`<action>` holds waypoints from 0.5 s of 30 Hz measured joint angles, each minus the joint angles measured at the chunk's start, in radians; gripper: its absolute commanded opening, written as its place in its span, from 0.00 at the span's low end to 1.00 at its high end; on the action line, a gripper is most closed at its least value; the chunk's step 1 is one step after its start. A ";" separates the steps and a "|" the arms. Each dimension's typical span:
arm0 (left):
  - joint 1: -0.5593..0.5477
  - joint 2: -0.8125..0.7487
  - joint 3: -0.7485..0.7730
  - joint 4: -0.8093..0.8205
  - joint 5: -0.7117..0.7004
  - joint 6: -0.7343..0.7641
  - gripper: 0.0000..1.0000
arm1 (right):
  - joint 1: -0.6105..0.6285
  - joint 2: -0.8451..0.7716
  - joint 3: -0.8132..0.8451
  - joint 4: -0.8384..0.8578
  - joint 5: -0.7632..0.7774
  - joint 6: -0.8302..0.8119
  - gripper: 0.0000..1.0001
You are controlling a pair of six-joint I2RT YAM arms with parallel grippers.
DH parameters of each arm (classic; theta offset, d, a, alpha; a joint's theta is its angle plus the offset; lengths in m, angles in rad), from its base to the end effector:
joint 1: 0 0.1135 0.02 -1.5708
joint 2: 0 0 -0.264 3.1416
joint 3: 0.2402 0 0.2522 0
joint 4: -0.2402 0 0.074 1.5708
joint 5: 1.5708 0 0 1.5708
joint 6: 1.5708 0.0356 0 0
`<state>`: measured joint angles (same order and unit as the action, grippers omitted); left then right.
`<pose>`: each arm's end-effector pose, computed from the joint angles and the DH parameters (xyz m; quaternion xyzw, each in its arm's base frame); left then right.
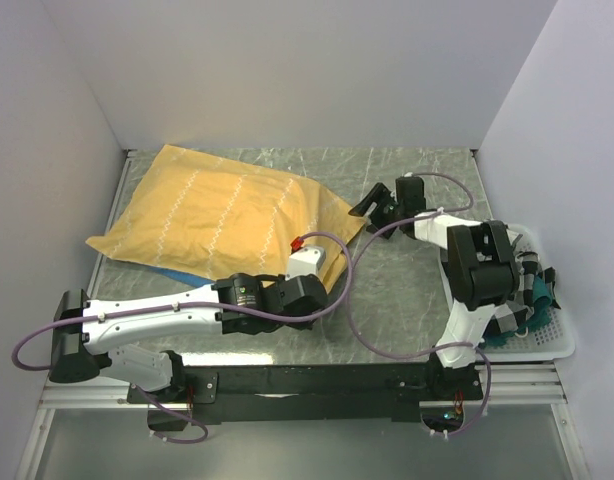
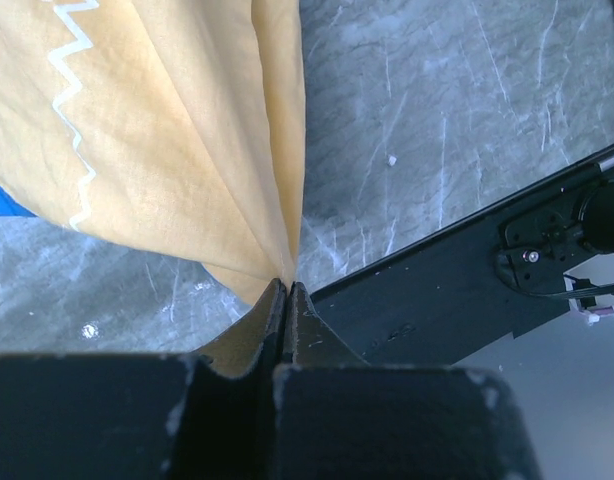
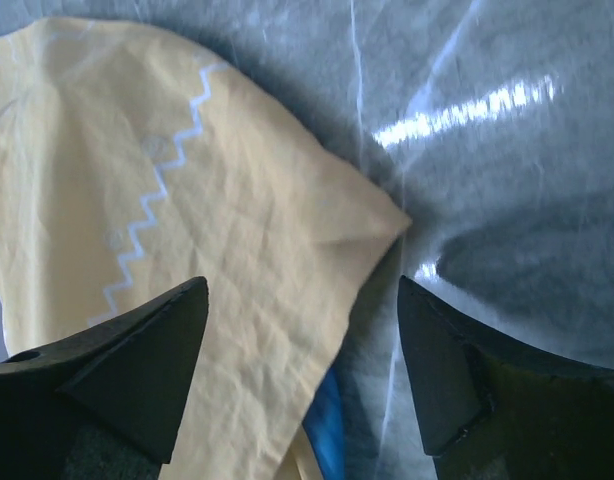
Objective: Put the pillow into the pillowcase
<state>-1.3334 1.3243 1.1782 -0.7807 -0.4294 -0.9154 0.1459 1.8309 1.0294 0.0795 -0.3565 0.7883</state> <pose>0.0780 -0.2595 0.3082 0.1264 0.9206 -0.1916 0.3158 0.3761 0.0678 0.1634 0.2139 0.8740 0.3267 0.2891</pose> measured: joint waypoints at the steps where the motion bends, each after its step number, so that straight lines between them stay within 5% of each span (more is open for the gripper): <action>1: -0.001 0.000 0.000 0.000 0.000 -0.002 0.01 | 0.000 0.018 0.018 0.000 0.002 0.005 0.79; 3: -0.003 0.000 0.000 -0.002 0.000 -0.008 0.01 | 0.004 0.049 0.046 0.000 0.009 0.013 0.75; 6: -0.013 -0.003 0.000 -0.006 0.000 -0.018 0.01 | 0.011 0.092 0.089 -0.011 0.024 0.025 0.57; 7: -0.018 -0.007 0.000 -0.010 0.000 -0.022 0.01 | 0.014 0.105 0.103 -0.016 0.029 0.025 0.33; 10: -0.036 -0.026 0.000 -0.016 0.000 -0.029 0.01 | 0.026 0.158 0.182 -0.060 0.049 0.017 0.00; 15: -0.068 -0.054 -0.002 -0.009 0.005 -0.035 0.01 | 0.015 0.179 0.341 -0.236 0.085 -0.017 0.00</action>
<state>-1.4010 1.2705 1.1767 -0.7898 -0.4244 -0.9501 0.1612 2.0098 1.3708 -0.1562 -0.2718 0.7712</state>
